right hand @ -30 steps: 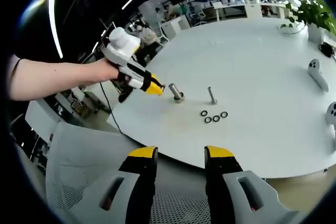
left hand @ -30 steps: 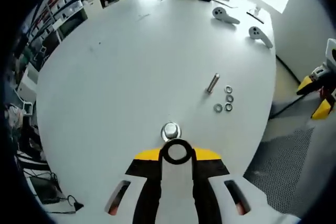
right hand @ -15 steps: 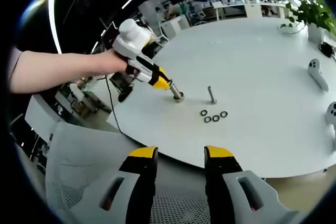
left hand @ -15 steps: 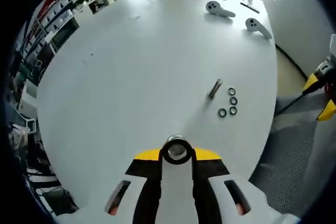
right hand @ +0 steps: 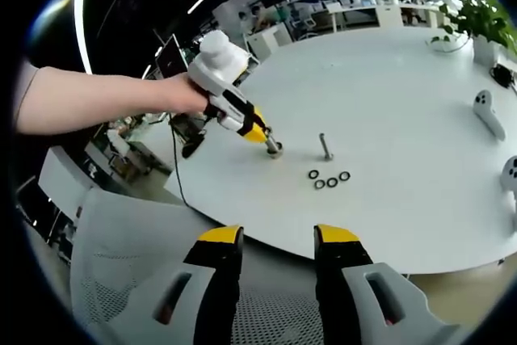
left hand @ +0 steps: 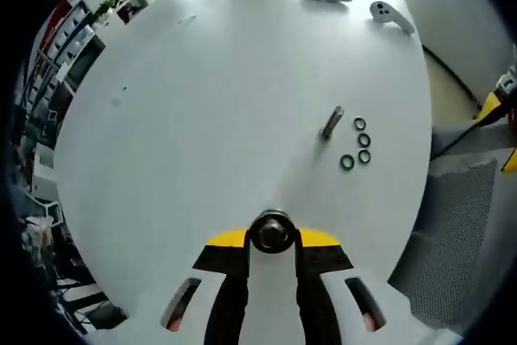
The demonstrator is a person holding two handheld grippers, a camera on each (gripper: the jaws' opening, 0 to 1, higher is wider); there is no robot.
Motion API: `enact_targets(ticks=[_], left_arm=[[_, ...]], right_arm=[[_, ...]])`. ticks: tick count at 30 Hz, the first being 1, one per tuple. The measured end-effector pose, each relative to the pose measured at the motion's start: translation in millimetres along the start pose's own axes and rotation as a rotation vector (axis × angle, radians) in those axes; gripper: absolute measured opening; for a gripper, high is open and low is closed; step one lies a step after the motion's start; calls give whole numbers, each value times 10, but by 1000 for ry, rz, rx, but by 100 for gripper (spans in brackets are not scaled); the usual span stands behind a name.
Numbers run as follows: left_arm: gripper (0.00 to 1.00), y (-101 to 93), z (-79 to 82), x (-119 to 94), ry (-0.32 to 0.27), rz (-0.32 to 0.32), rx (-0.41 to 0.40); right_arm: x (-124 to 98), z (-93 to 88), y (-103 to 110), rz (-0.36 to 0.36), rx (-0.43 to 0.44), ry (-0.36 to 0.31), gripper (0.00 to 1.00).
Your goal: Place the washer onto the threaded stud by aligning its center hole with the stud, sliding it down to the base, and recovering from edge contact or off-axis alignment until the washer reaches the visible bottom stop.
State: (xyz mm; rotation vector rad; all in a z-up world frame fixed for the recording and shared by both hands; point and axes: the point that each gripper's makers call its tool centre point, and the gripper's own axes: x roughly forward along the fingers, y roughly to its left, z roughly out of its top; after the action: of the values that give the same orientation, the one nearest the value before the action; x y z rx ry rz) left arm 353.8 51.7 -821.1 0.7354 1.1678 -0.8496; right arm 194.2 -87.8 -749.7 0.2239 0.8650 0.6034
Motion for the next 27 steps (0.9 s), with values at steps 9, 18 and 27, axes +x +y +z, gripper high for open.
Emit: enact_targets(ticks=[9, 18, 27], left_arm=[[19, -21, -35, 172, 56, -7, 10], [19, -41, -66, 275, 81, -11, 12], [19, -52, -72, 297, 87, -12, 8]], right_arm=[[1, -9, -7, -4, 0, 4, 37], [10, -20, -3, -2, -11, 12, 37], [5, -19, -22, -11, -8, 12, 36]])
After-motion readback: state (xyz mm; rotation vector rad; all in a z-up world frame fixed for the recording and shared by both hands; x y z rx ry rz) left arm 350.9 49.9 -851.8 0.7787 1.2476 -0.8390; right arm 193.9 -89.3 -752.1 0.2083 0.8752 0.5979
